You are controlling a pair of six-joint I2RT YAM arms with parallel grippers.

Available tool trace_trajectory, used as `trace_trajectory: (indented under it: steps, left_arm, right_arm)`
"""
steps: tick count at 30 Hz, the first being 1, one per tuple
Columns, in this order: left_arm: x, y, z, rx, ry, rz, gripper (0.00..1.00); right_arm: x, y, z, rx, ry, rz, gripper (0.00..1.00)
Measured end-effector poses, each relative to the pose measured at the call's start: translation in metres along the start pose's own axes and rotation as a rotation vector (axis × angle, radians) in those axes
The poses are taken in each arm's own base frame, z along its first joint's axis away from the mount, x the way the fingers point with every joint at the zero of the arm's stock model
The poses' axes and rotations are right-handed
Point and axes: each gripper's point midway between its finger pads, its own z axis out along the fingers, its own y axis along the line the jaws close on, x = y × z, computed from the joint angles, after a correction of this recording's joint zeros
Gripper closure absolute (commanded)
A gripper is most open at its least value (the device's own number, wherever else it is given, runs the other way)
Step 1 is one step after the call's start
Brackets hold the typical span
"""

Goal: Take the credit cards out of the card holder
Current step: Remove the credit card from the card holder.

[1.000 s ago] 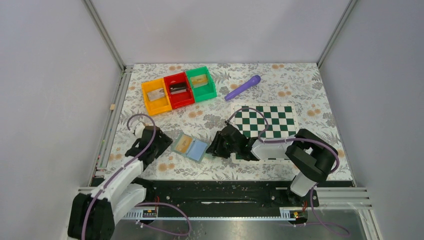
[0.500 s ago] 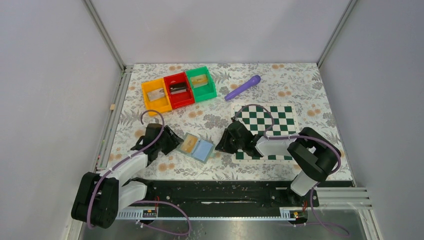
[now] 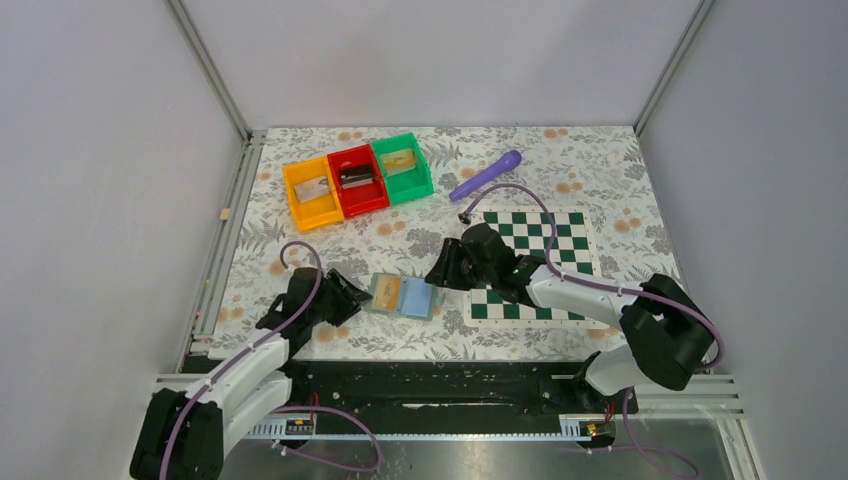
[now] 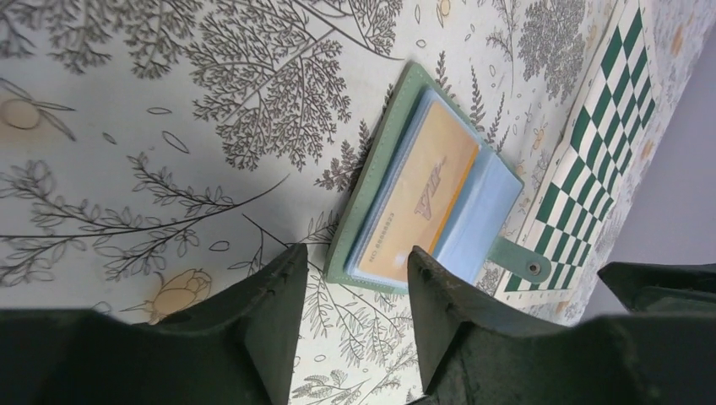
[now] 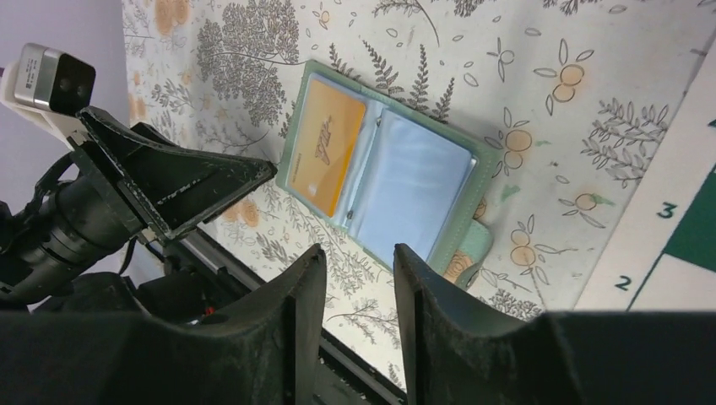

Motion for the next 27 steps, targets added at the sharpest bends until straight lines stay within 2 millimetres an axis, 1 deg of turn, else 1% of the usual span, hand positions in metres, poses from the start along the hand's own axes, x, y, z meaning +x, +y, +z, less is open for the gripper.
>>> trace_trajectory:
  steps: [3, 5, 8, 12, 15, 18, 21, 23, 25, 26, 27]
  left_arm:
    - [-0.007, 0.005, -0.002, -0.042, -0.031, 0.008, 0.5]
    - [-0.012, 0.007, -0.001, -0.082, -0.037, 0.02, 0.51]
    - [-0.019, 0.003, 0.006, -0.112, -0.029, 0.035, 0.53]
    - [-0.023, -0.006, 0.02, -0.09, 0.002, 0.038, 0.58]
    - [-0.022, -0.014, 0.028, -0.054, 0.034, 0.047, 0.59]
    - [-0.019, -0.017, 0.03, -0.031, 0.052, 0.054, 0.59]
    - [-0.016, -0.02, 0.03, -0.013, 0.074, 0.064, 0.59]
    - [-0.013, -0.022, 0.031, 0.004, 0.088, 0.069, 0.6]
    - [-0.009, -0.023, 0.03, 0.024, 0.104, 0.07, 0.64]
    - [-0.007, -0.023, 0.03, 0.036, 0.106, 0.072, 0.66]
    - [-0.007, -0.022, 0.029, 0.046, 0.104, 0.071, 0.68]
  right_arm:
    - [0.003, 0.004, 0.001, -0.013, 0.015, 0.026, 0.52]
    - [0.006, 0.006, 0.005, -0.02, 0.018, 0.046, 0.52]
    - [0.016, 0.01, 0.019, -0.031, 0.039, 0.082, 0.52]
    - [0.03, 0.009, 0.044, -0.011, 0.082, 0.112, 0.53]
    - [0.033, 0.014, 0.06, -0.007, 0.1, 0.124, 0.55]
    - [0.03, 0.021, 0.07, -0.015, 0.102, 0.137, 0.55]
    - [0.029, 0.022, 0.079, -0.011, 0.107, 0.145, 0.55]
    - [0.033, 0.02, 0.087, -0.01, 0.122, 0.153, 0.55]
    - [0.041, 0.015, 0.094, -0.004, 0.145, 0.166, 0.55]
    - [0.044, 0.014, 0.096, -0.011, 0.156, 0.18, 0.55]
    - [0.043, 0.017, 0.097, -0.025, 0.155, 0.184, 0.55]
